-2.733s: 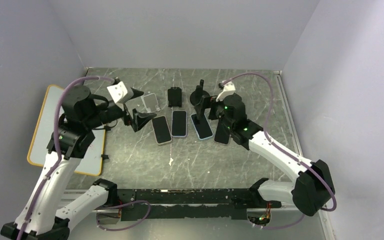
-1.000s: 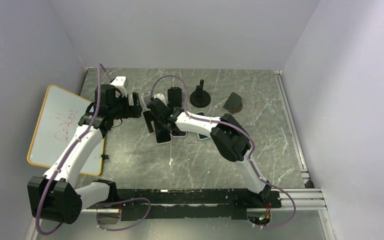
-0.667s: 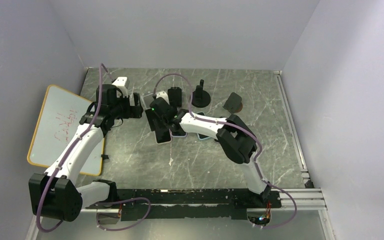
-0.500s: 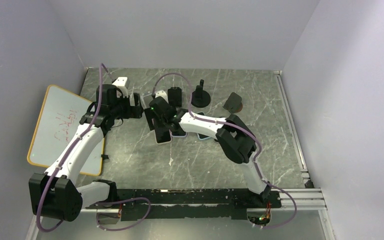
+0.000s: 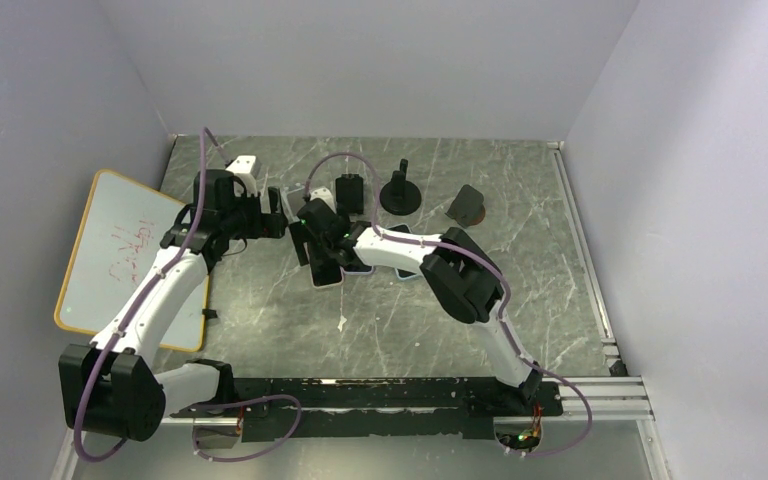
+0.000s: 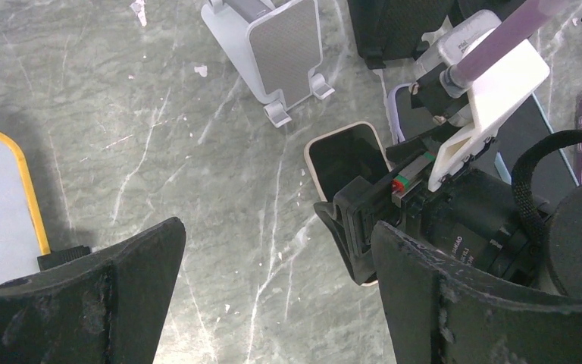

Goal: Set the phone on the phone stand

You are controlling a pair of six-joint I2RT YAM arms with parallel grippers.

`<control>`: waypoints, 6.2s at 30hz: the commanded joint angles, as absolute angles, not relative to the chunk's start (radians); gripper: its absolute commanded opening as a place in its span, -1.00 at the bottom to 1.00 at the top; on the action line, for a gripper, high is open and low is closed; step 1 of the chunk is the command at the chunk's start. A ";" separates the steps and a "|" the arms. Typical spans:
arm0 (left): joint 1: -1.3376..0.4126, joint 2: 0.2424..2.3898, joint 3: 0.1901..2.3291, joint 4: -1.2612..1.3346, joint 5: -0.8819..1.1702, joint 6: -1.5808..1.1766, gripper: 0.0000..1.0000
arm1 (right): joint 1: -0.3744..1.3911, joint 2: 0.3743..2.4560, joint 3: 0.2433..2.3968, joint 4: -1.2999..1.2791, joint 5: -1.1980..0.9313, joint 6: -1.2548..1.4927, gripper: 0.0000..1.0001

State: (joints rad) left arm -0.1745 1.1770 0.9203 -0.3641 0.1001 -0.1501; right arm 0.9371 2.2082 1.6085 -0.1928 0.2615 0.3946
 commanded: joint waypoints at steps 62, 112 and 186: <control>-0.155 1.332 0.777 -0.274 0.310 -0.404 0.93 | 1.069 2.007 1.075 0.069 0.194 0.485 -0.35; -0.176 1.389 0.413 0.227 0.465 -0.914 -0.30 | 1.068 1.791 0.850 0.532 -0.003 0.408 -0.32; 0.094 2.058 1.169 0.800 1.183 -0.201 -0.90 | 0.753 1.266 0.724 0.476 -0.145 0.274 1.00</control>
State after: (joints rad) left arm 0.0734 2.0556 1.1801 0.7788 1.1751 -0.2790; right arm 0.7593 1.2594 0.7074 0.4431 -0.1268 0.2726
